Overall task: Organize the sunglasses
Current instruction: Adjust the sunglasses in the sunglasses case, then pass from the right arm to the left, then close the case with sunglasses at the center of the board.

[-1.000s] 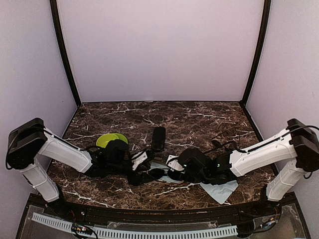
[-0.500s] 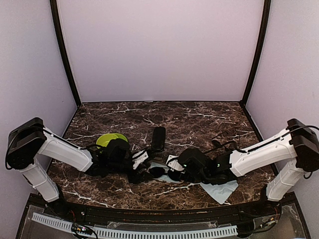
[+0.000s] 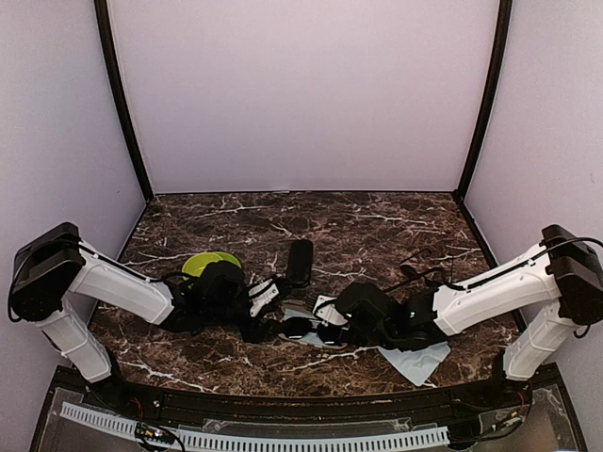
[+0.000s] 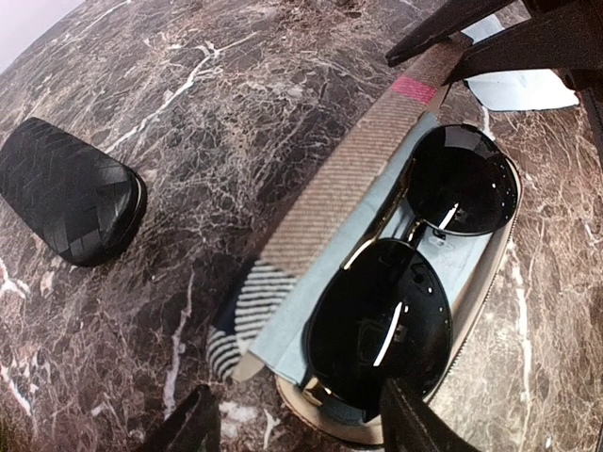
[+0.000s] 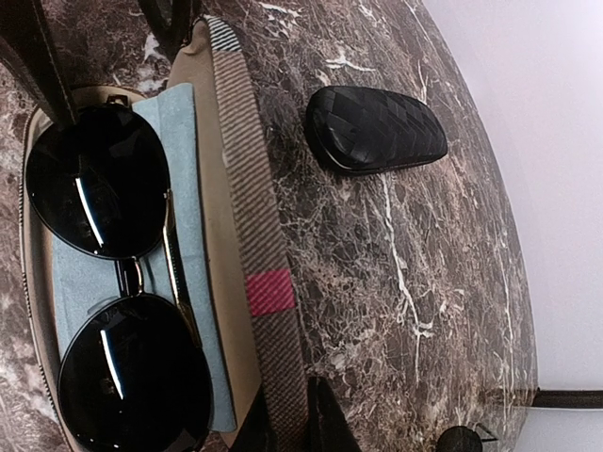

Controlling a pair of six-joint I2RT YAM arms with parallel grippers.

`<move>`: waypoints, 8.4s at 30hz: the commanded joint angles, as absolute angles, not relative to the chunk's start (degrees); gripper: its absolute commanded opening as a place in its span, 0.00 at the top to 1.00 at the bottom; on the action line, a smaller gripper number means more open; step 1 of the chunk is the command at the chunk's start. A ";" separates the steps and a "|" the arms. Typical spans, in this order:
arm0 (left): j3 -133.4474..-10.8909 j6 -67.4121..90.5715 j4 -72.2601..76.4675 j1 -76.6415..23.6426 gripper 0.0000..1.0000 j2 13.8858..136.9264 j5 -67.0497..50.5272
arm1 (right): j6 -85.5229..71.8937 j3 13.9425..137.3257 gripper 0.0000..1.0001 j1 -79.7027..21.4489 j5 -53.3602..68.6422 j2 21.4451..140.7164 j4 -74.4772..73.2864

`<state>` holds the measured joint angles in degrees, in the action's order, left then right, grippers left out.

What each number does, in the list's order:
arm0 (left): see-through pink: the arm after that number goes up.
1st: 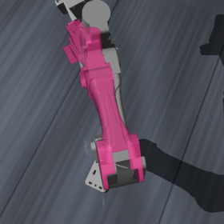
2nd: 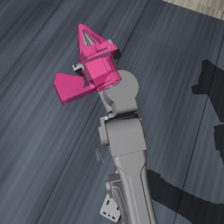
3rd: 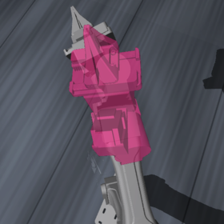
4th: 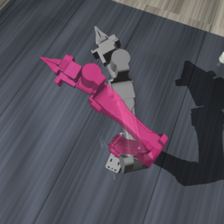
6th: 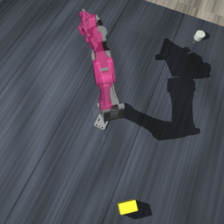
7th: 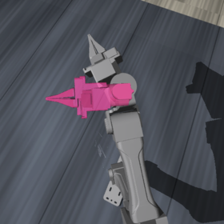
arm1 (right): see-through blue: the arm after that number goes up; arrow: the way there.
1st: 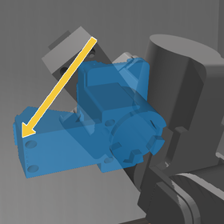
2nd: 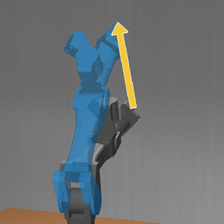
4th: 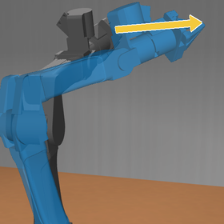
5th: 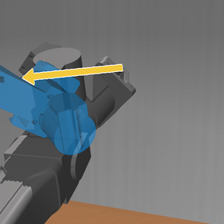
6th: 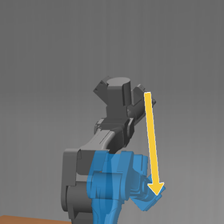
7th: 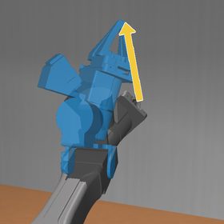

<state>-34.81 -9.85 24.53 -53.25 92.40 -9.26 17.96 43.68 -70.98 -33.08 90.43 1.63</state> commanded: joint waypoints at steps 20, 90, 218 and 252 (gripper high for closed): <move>-31.92 -1.48 26.51 -51.87 0.25 85.04 -9.88 | 18.58 46.67 1.00 -71.80 -37.14 92.31 3.25; -53.45 -36.17 1.64 -48.33 0.75 95.34 -22.77 | 22.86 45.34 1.00 -71.80 -34.32 91.72 5.19; -35.50 -30.91 30.14 -59.77 0.89 89.07 10.84 | -11.04 37.64 0.44 -64.07 -27.26 87.56 7.11; -35.77 -30.49 31.35 -60.31 0.89 90.40 11.64 | -10.20 39.13 0.46 -63.72 -22.87 90.86 9.02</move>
